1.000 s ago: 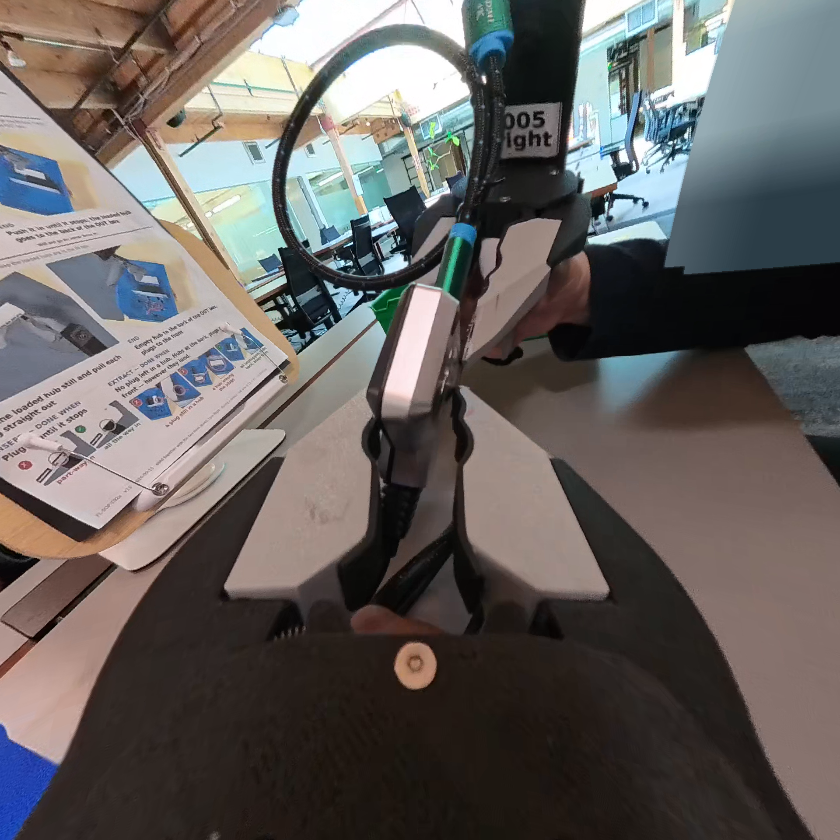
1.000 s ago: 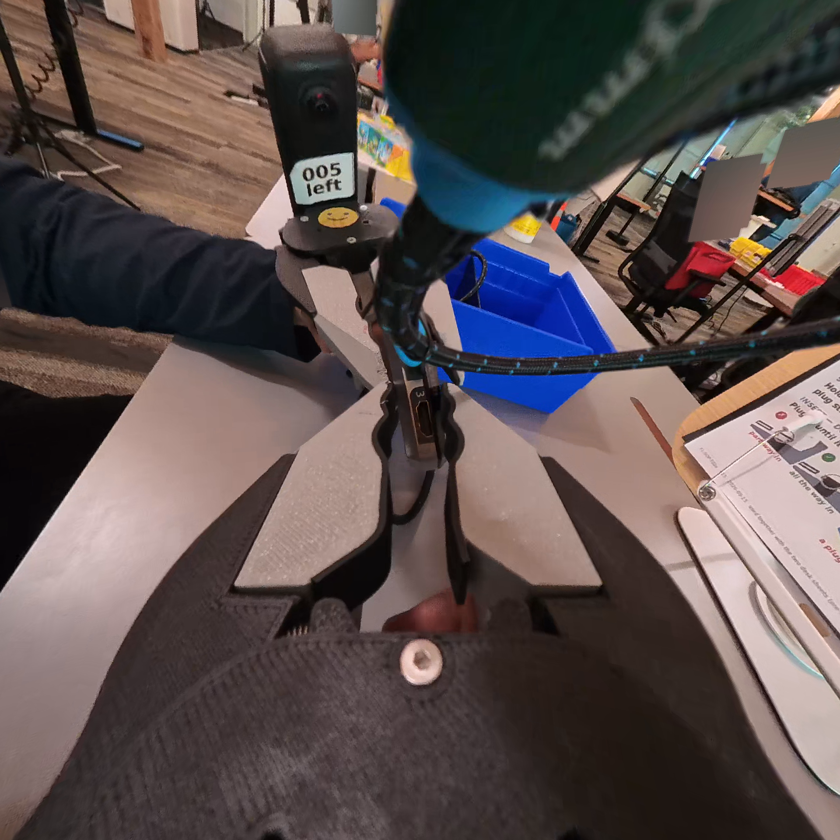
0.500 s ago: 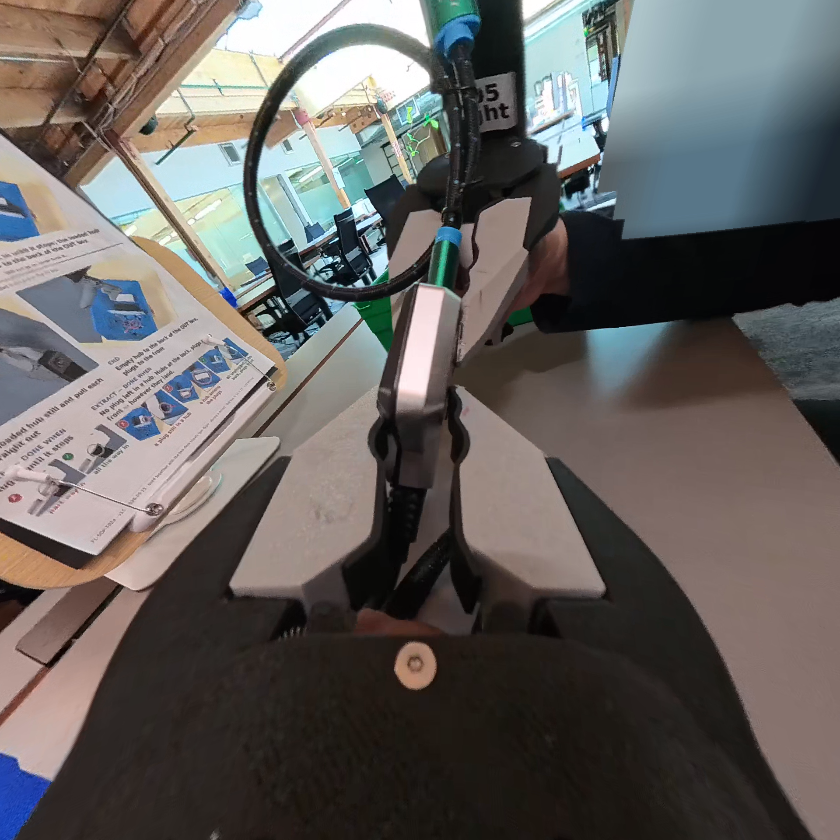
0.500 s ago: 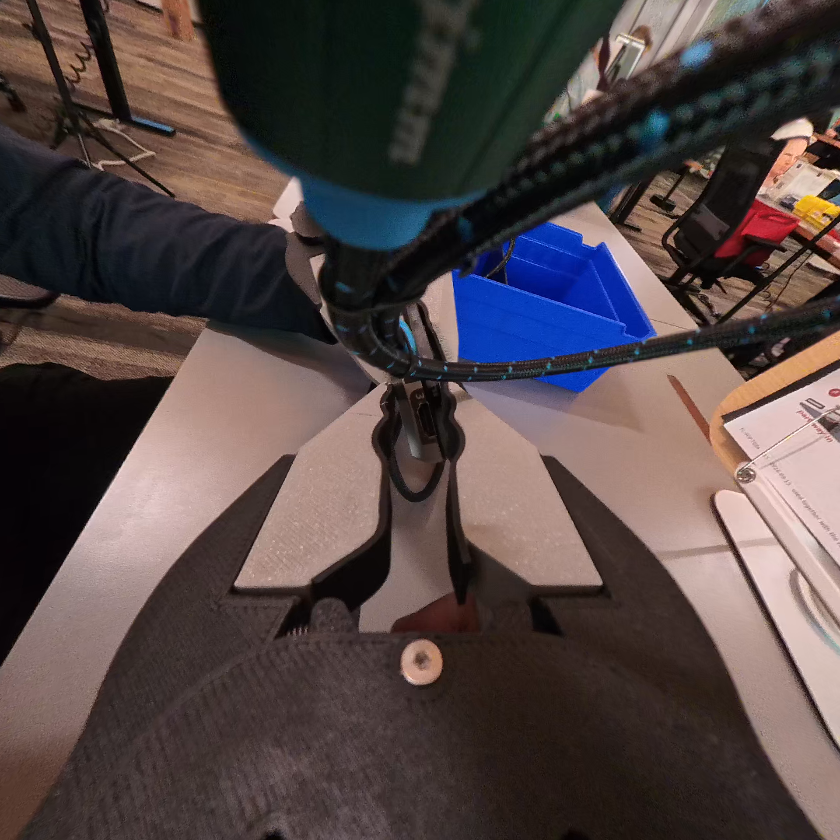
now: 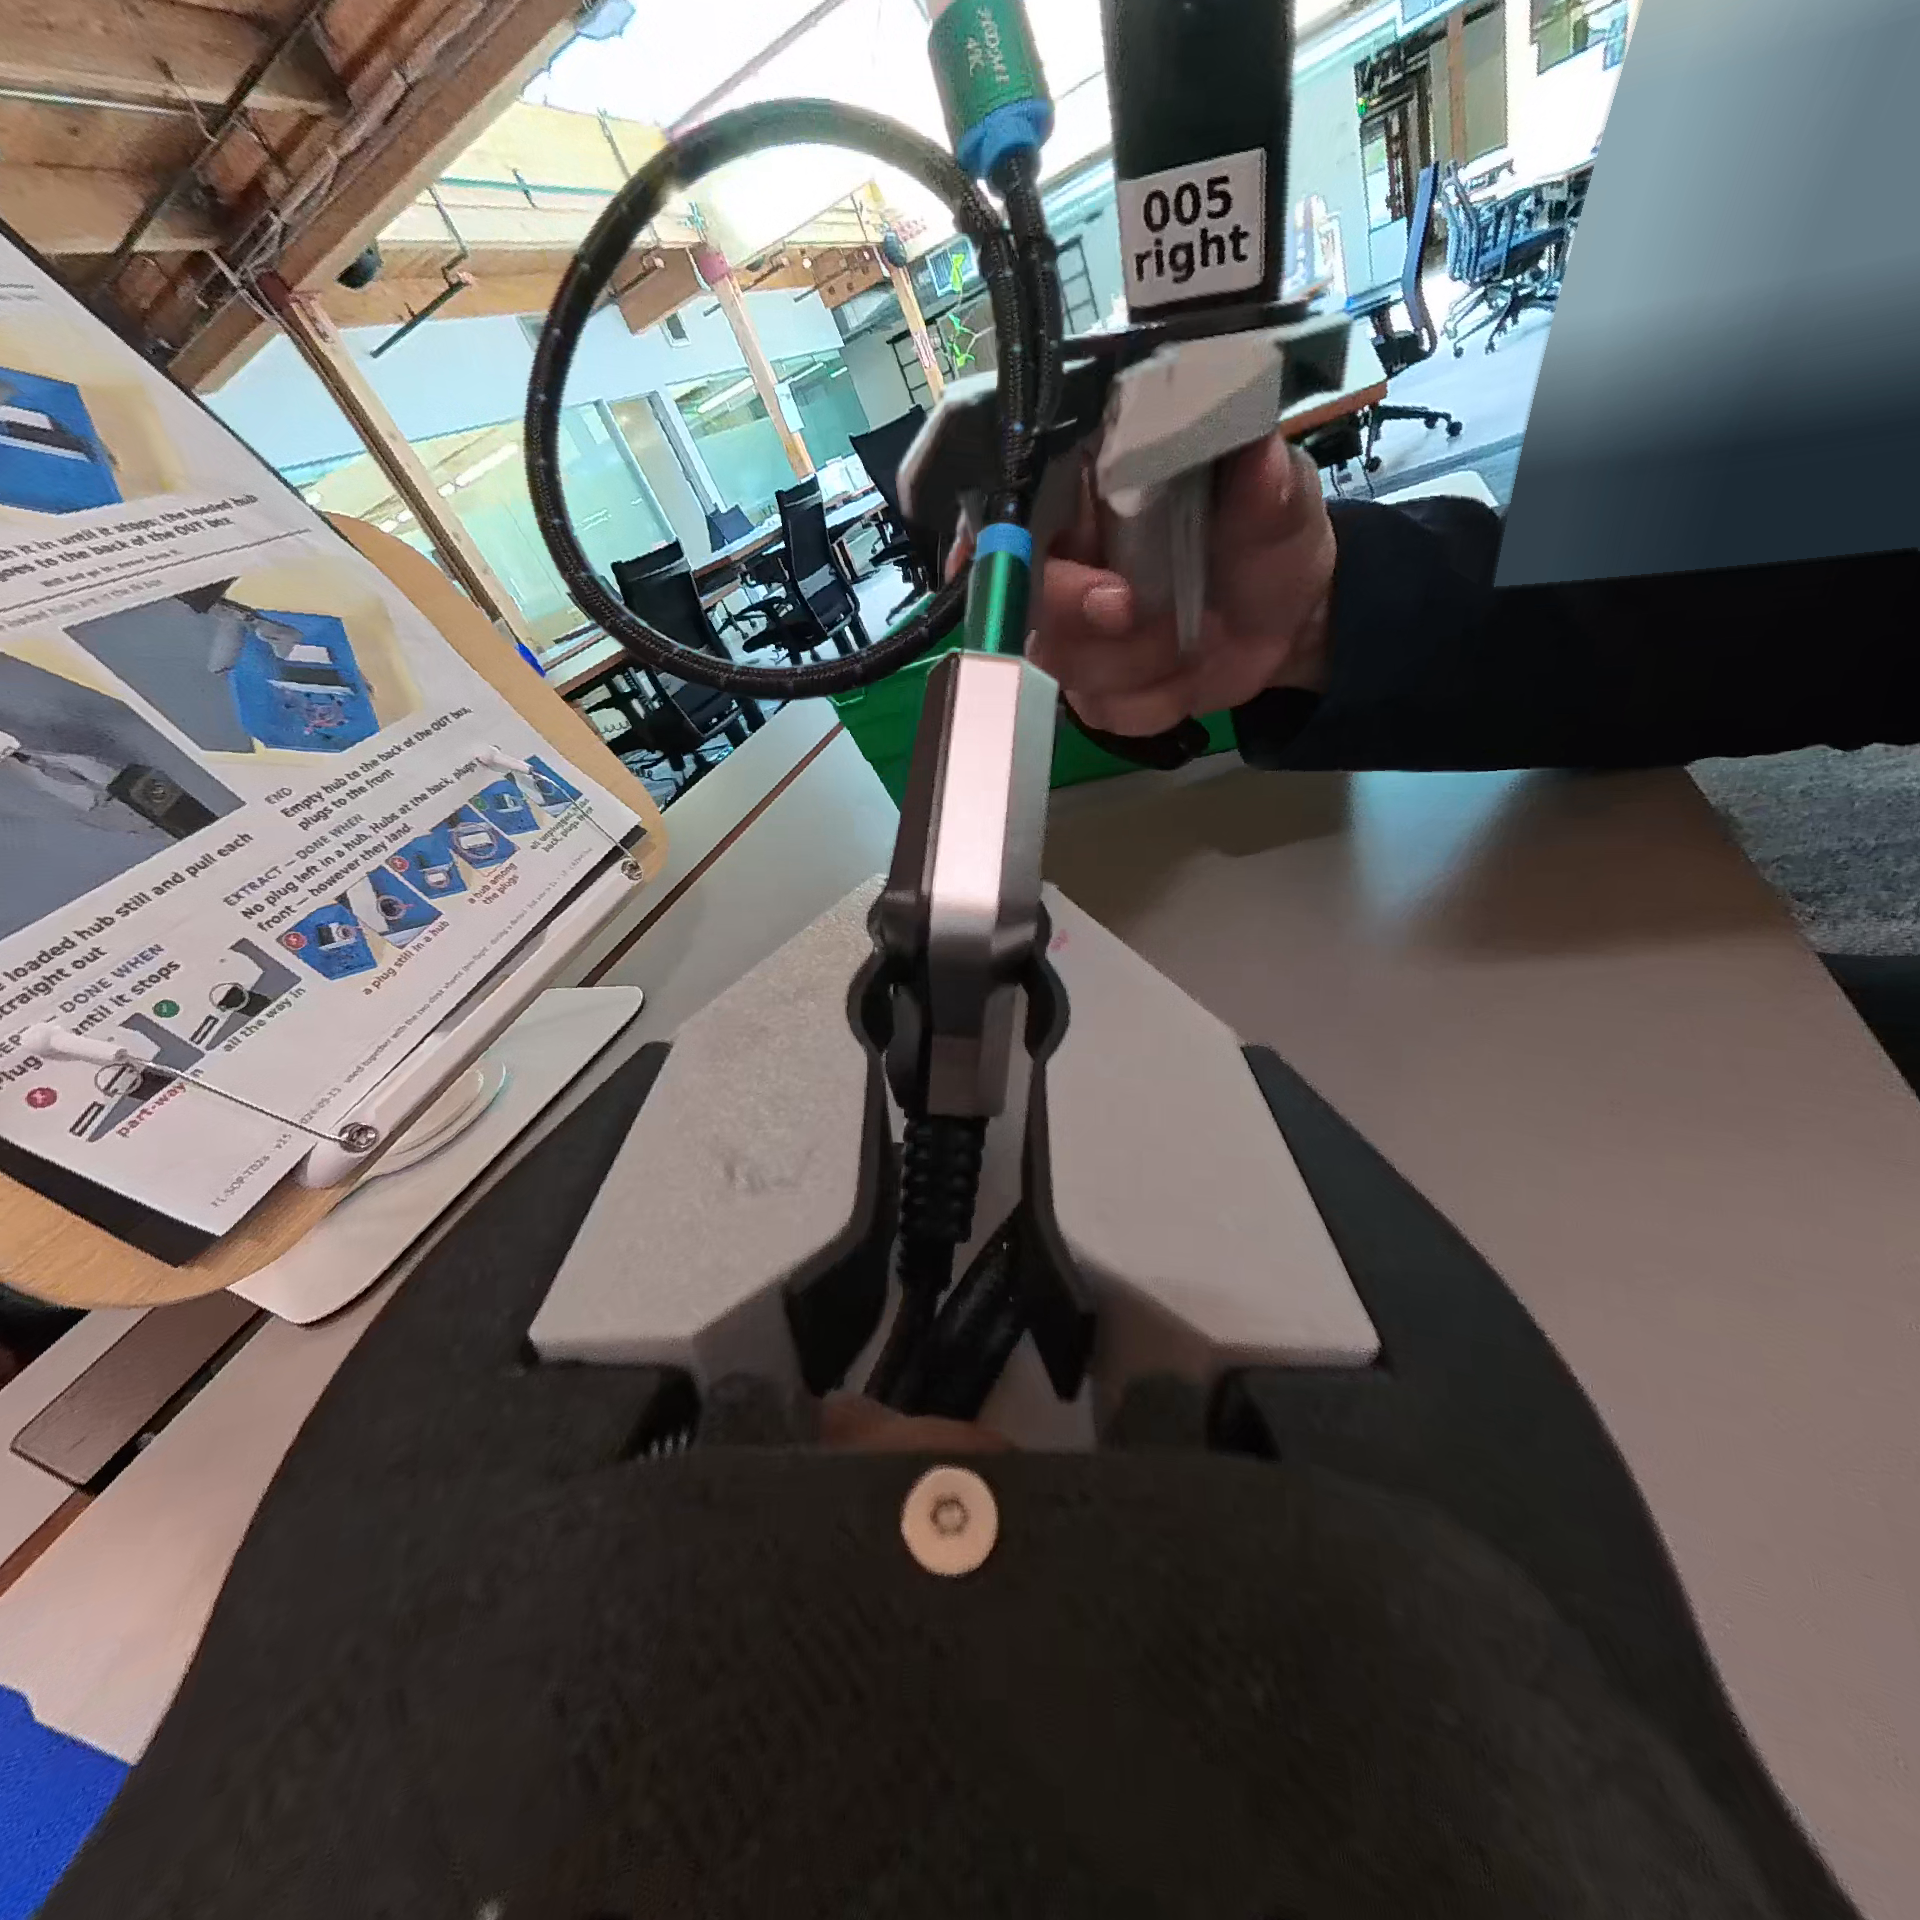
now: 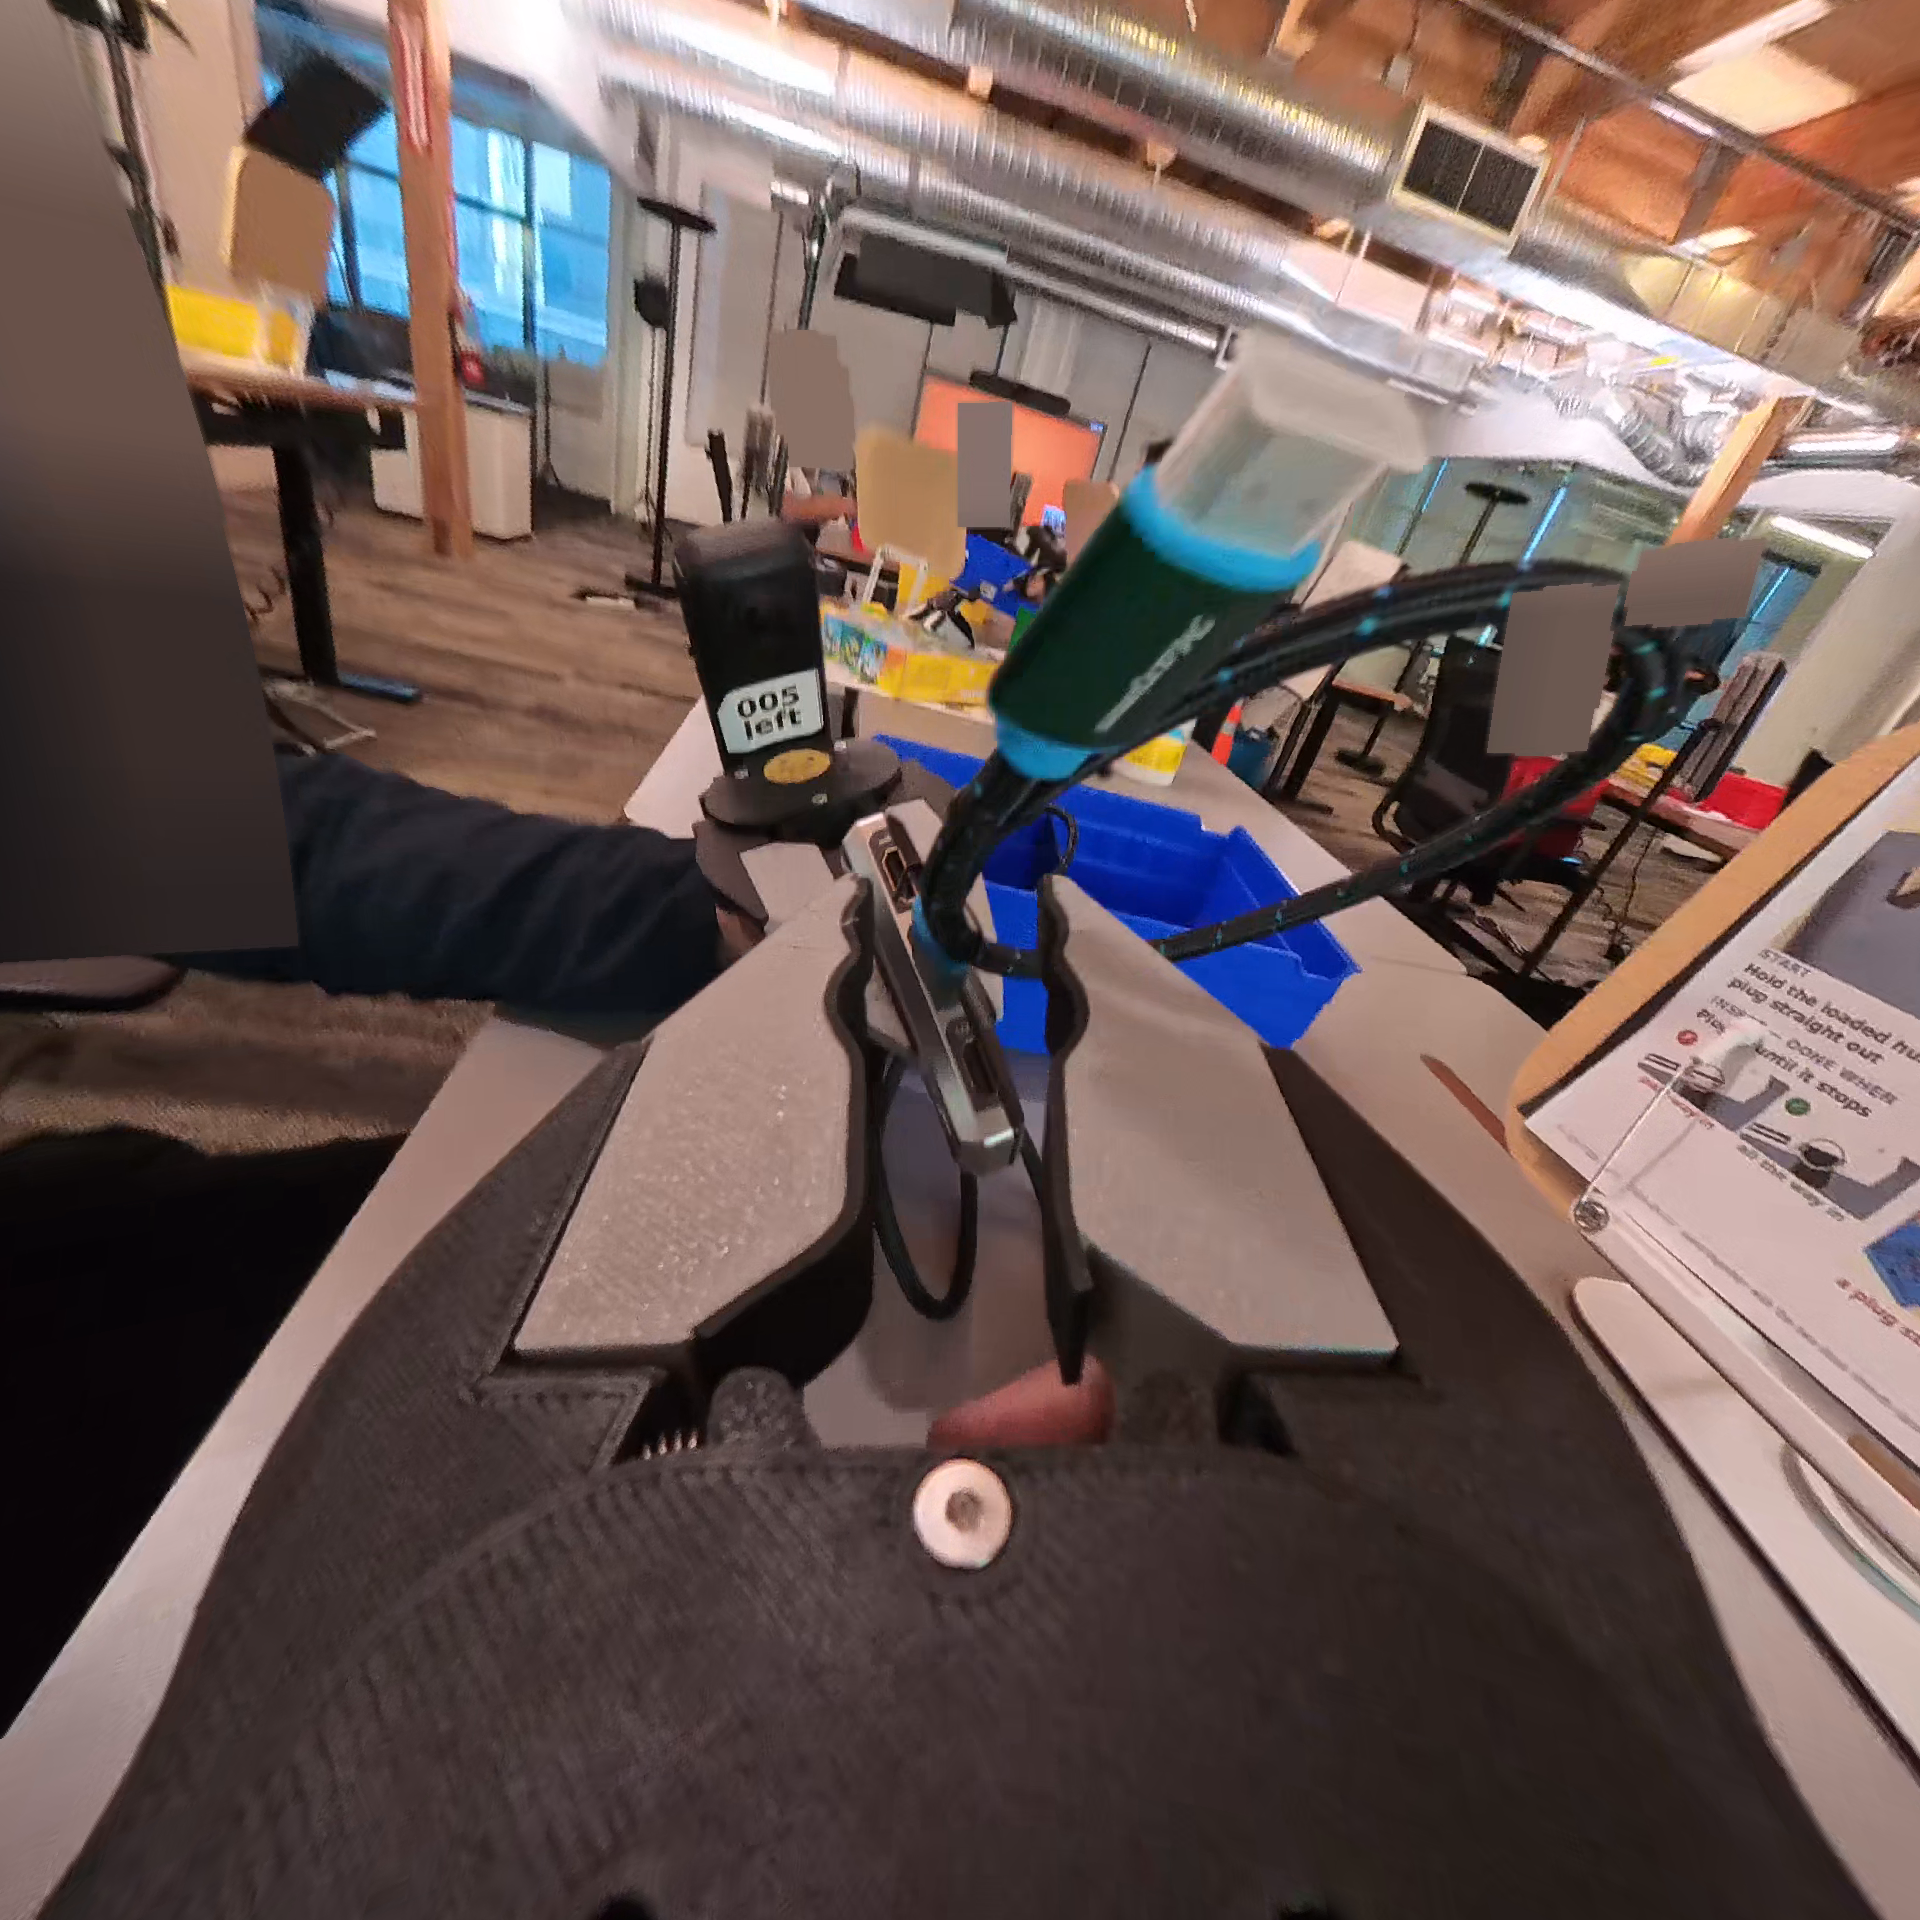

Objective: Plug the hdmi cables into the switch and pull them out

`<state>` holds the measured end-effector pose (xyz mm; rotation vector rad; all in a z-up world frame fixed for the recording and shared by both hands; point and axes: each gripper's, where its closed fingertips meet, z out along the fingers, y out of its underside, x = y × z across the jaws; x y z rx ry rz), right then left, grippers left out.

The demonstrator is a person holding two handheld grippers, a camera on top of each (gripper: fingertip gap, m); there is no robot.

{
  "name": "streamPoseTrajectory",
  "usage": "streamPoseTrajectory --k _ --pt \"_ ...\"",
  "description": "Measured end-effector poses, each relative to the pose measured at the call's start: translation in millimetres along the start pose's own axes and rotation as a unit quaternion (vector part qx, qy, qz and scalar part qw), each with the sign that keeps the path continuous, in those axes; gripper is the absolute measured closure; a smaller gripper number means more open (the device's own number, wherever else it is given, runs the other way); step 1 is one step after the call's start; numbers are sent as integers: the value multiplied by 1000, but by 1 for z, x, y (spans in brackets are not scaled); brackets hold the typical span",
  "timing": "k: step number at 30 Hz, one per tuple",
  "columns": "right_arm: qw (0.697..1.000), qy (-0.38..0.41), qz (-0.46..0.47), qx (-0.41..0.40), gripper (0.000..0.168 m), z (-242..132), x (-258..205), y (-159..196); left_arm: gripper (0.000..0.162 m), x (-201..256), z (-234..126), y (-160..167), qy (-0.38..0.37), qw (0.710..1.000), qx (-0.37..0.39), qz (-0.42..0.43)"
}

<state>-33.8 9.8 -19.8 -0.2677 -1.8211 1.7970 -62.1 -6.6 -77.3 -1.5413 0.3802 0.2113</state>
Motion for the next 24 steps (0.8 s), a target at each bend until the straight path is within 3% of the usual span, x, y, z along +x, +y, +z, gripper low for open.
streamPoseTrajectory --k 4,24 --pt "1000 2 -23 6 161 3 -3 3 143 1 0 0 5 1000 -1 0" --pt "991 -34 -111 -61 163 -3 -17 21 143 14 2 10 26 998 -39 32"
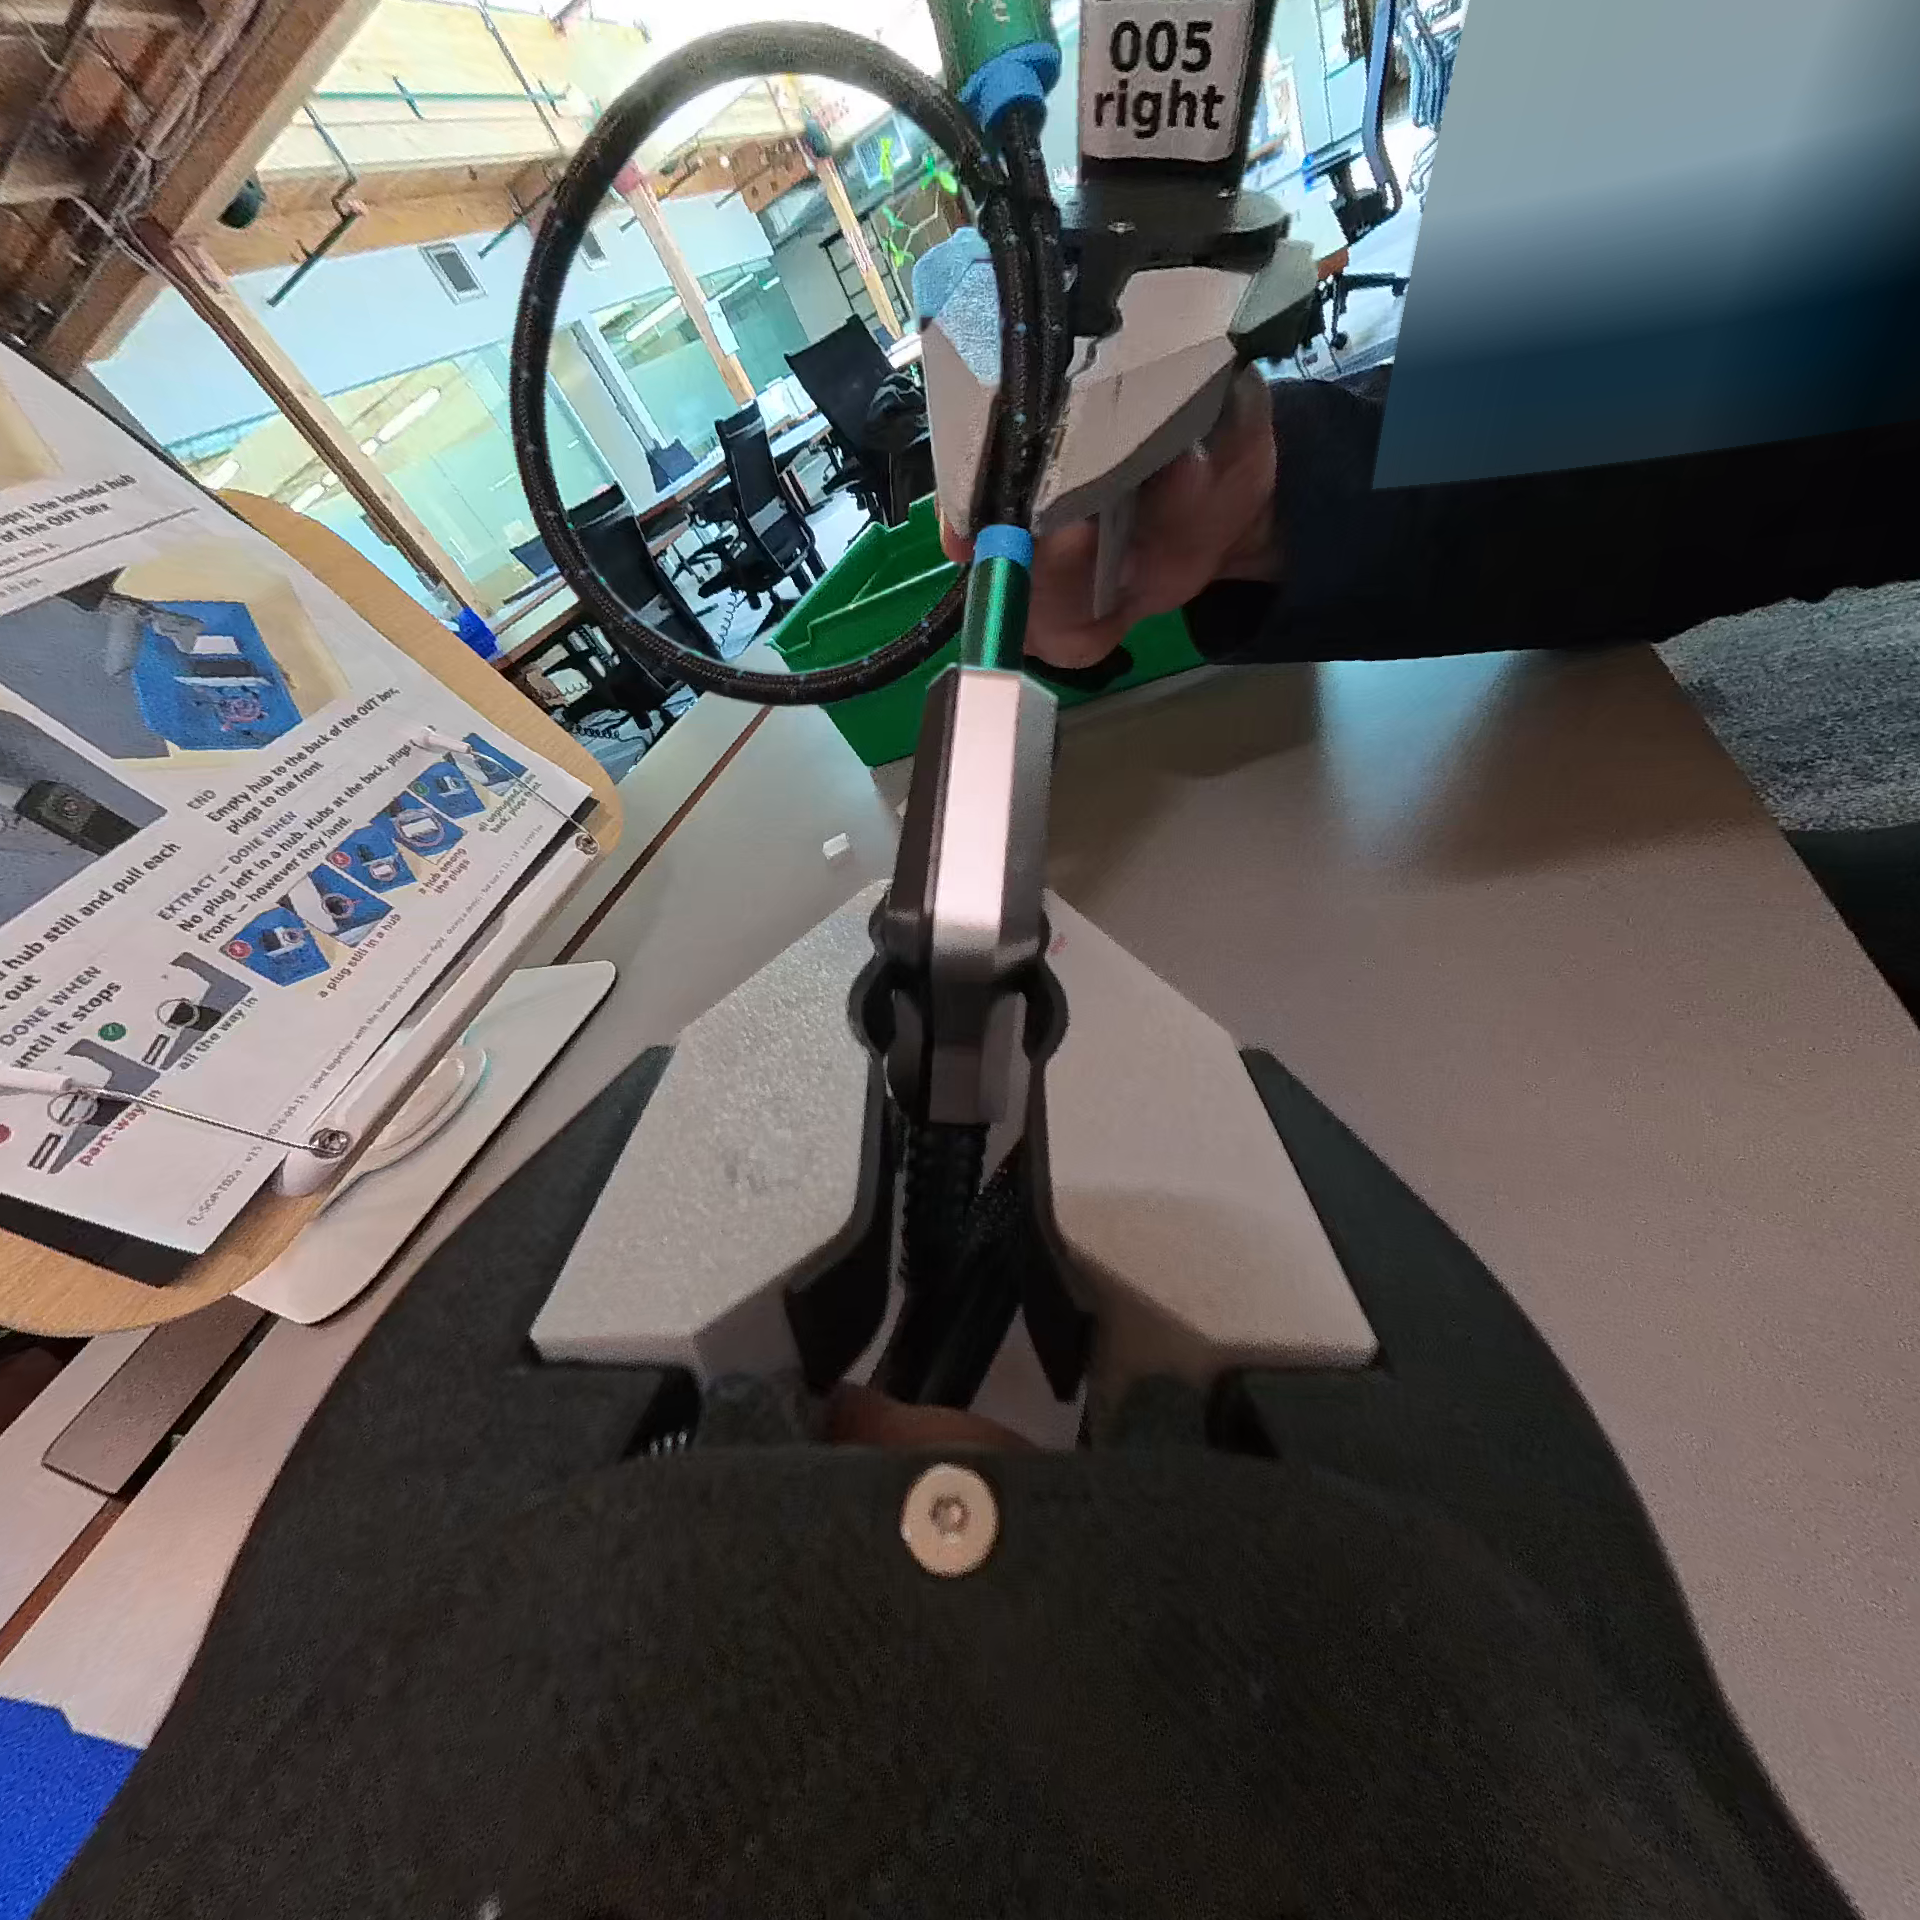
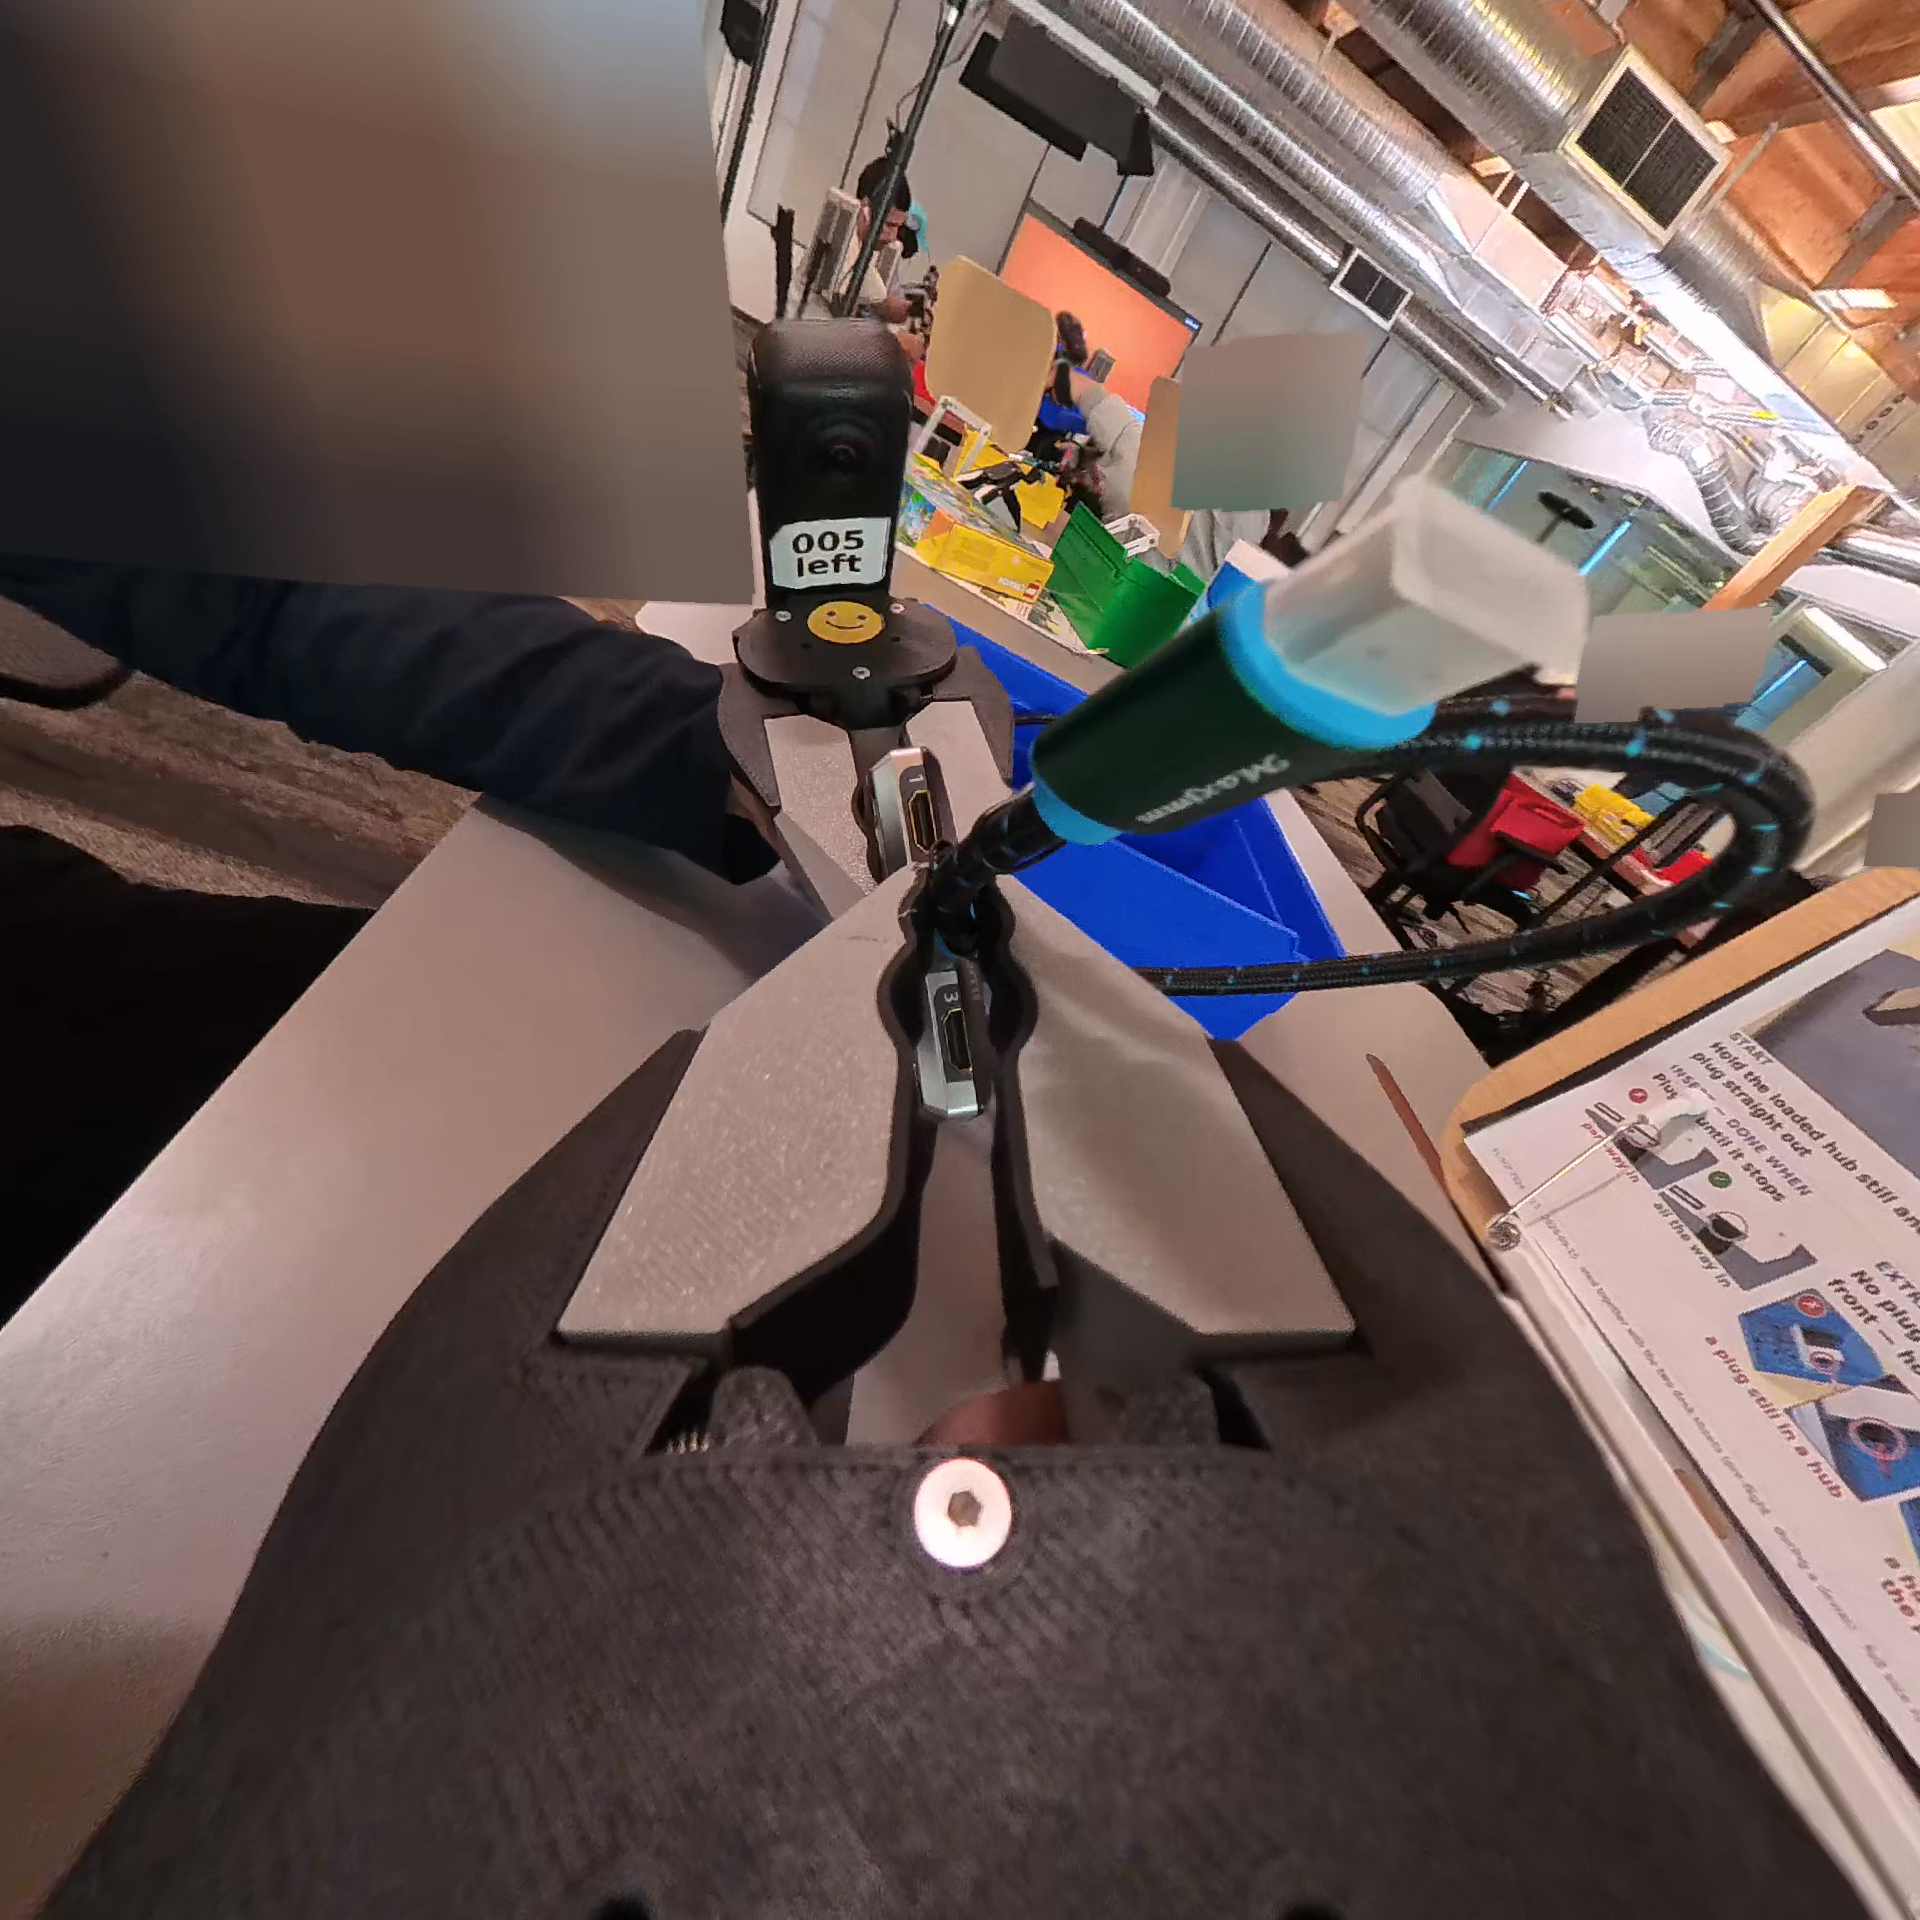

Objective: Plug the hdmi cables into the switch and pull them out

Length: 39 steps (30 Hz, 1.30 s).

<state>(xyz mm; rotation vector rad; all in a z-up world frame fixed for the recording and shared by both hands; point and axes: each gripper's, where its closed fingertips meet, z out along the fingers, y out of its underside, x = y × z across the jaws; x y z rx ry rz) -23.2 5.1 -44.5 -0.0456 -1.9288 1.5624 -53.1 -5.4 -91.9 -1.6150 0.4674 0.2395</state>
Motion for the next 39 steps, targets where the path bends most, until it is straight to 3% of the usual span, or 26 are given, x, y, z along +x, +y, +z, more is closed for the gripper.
streamPoseTrajectory --k 10,21,26,39 --pt "999 -24 -10 -22 163 -3 -5 7 145 6 4 5 5 1000 -25 6" --pt "998 -54 39 1 162 -5 -9 16 145 12 7 11 21 999 -40 2" --pt "995 -13 74 60 163 -8 0 2 143 5 8 -1 9 1000 1 2" --pt "992 -26 -56 -110 159 -8 -23 39 143 14 8 22 -3 987 -88 133"
